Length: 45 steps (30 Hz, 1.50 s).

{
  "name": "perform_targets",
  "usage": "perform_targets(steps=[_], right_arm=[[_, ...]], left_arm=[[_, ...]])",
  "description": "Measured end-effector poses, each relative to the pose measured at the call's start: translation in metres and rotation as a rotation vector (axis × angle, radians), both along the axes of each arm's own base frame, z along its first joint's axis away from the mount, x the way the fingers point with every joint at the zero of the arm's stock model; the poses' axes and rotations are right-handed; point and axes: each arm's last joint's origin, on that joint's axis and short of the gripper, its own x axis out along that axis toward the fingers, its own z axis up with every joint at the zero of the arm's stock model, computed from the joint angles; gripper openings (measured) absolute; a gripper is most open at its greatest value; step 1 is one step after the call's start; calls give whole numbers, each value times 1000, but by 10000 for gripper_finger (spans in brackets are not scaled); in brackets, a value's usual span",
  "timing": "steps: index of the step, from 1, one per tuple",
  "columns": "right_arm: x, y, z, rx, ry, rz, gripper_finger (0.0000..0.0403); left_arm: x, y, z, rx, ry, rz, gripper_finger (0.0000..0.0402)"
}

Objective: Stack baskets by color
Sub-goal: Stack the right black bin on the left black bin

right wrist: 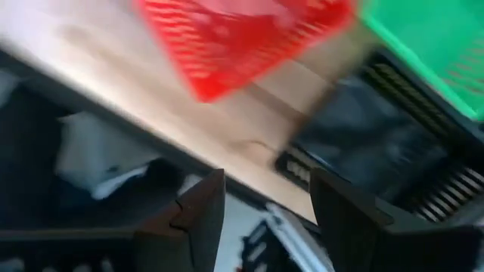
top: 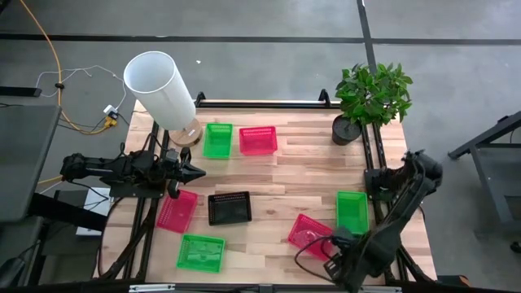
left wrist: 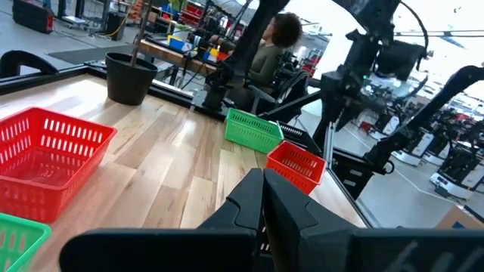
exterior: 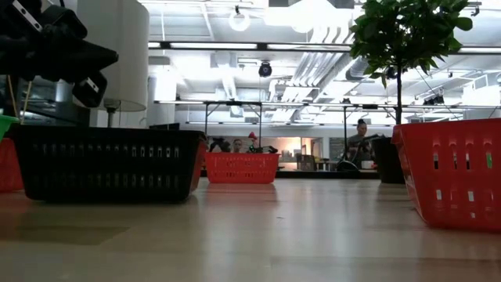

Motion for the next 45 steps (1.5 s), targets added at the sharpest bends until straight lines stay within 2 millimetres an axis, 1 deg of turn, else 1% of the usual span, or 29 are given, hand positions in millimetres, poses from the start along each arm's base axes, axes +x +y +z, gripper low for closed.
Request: perform_targets(steps=[3,9,16,23,31,36,38,40,42,45], right_arm=[[2,3,-11,-41,69,-41,181],[10,9,-33,-103,103,-41,181],[13,15,-55,-162,148,-59,181],[6,7,-86,-183,203,-113,181],[2,0,-100,-212,232,-131,181],[1,-2,-107,-198,231,-136,179],[2,-1,-107,-190,231,-137,169],[3,0,-106,-174,237,-137,145],[4,2,-103,-152,246,-132,108],[7,6,-95,-116,260,-128,37]], left_arm=[[0,0,0,0,0,0,1],[0,0,0,0,-1,0,1],[0,0,0,0,0,1,1],[0,0,0,0,-1,0,1],[0,0,0,0,0,0,1],[0,0,0,0,0,0,1],[0,0,0,0,0,0,1],[0,0,0,0,0,0,1],[0,0,0,0,0,0,1],[0,0,0,0,-1,0,1]])
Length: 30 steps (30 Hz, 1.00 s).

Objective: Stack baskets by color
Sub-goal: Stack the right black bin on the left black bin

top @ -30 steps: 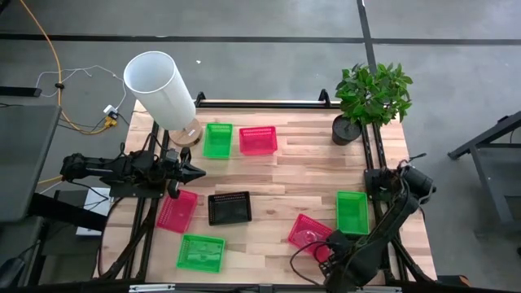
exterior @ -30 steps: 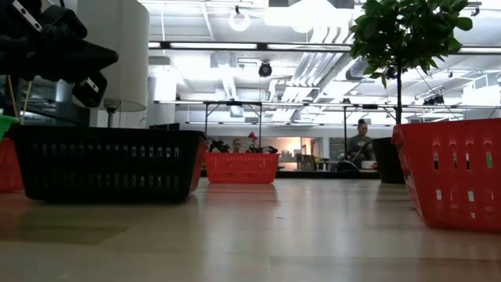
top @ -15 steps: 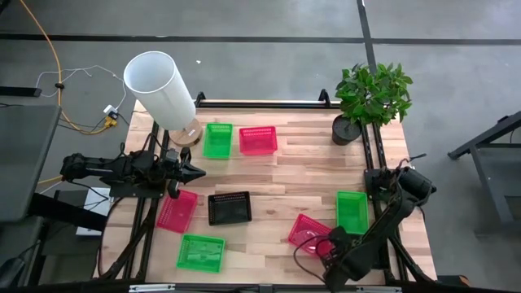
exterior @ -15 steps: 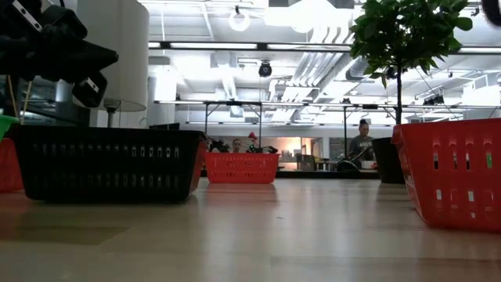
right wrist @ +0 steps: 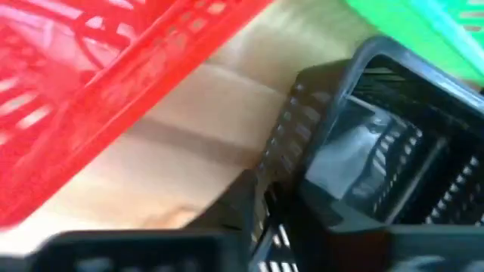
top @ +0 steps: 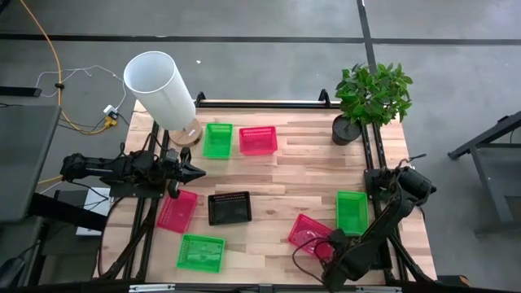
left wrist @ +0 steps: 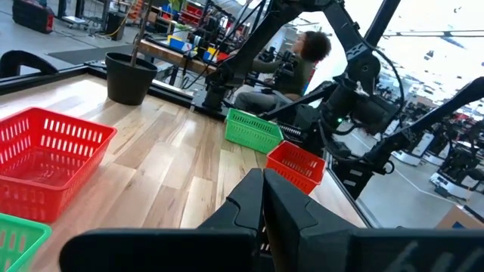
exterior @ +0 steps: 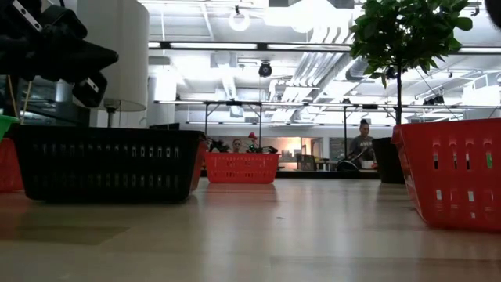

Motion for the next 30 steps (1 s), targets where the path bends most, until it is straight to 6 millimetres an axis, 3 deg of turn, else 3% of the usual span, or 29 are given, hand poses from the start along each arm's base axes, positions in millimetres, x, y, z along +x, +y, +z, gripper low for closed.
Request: perform_targets(steps=[2,6,14,18,23,26,30], right_arm=[[3,4,8,31,-12,21,10],[14,13,32,103,-64,82,13],[33,16,103,192,-159,197,2],[35,8,140,113,-249,248,1],[45,-4,172,-82,-501,420,1],[61,-16,179,-202,-606,493,1],[100,-42,181,-258,-716,532,0]], left_arm=[[0,0,0,0,0,0,1],[0,0,0,0,0,0,1],[0,0,0,0,0,0,1],[0,0,0,0,0,0,1],[0,0,0,0,0,0,1],[0,0,0,0,0,0,1],[0,0,0,0,0,0,1]])
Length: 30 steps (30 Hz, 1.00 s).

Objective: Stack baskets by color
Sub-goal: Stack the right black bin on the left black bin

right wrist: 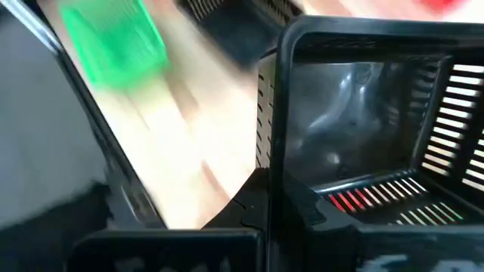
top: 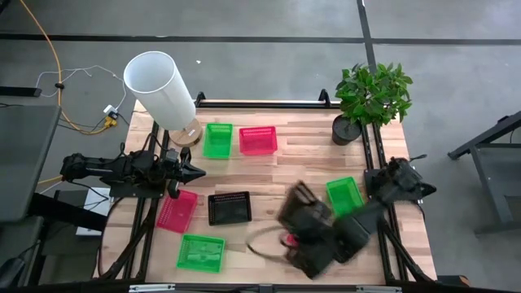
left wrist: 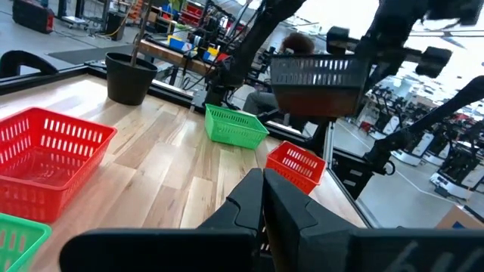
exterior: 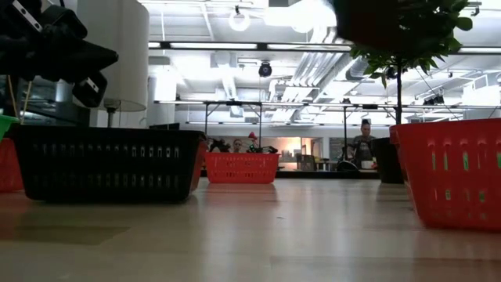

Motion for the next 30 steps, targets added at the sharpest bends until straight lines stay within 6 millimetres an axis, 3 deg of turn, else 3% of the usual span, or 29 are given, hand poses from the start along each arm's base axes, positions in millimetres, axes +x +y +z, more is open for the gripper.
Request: perform_targets(steps=[6,11,14,18,25,30], right_arm=[[62,-31,20,105,-289,145,0],[88,-51,29,155,-429,184,0],[98,-48,23,86,-437,320,0],[105,-35,8,-109,-405,608,0],[121,-22,-38,-624,-243,1238,0],[130,-27,-61,-950,-81,1519,0]], left_arm=[[0,0,0,0,0,0,1],[0,0,0,0,0,0,1],[0,0,0,0,0,0,1],[0,0,0,0,0,0,1],[0,0,0,0,0,0,1],[0,0,0,0,0,0,1]])
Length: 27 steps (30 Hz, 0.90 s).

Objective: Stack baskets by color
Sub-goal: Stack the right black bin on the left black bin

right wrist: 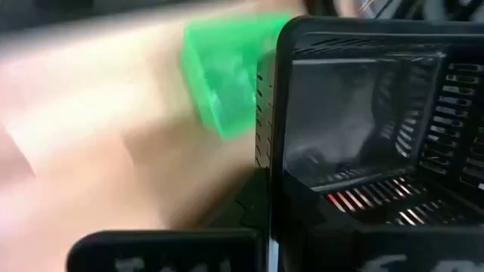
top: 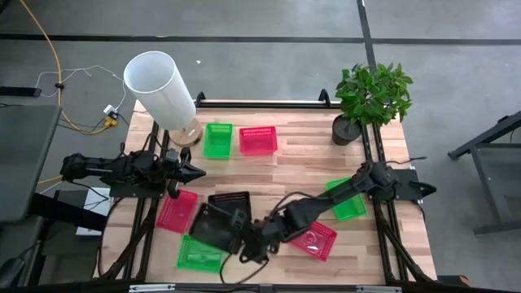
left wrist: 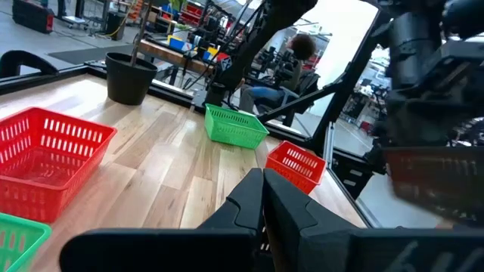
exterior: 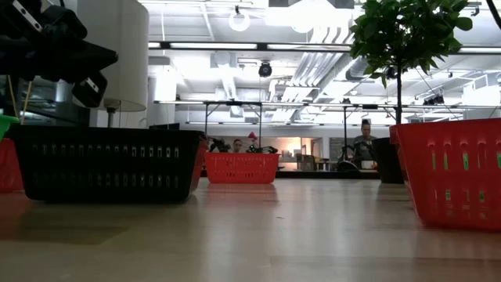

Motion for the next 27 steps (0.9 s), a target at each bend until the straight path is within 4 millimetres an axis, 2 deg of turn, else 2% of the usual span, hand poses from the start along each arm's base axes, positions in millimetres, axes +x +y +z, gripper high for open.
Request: perform_targets(steps=[3,7,14,23,27], right_arm=[[1,-13,-5,-159,48,74,0],[2,-29,-19,-465,135,174,0],[14,-50,-41,-662,236,298,0],[25,-74,-59,-622,303,296,0],[27,-76,-61,-547,310,297,0]], left_arm=[[0,0,0,0,-1,0,1],[0,0,0,0,0,0,1],[0,0,0,0,0,0,1],[0,0,0,0,0,0,1],[0,0,0,0,0,0,1]])
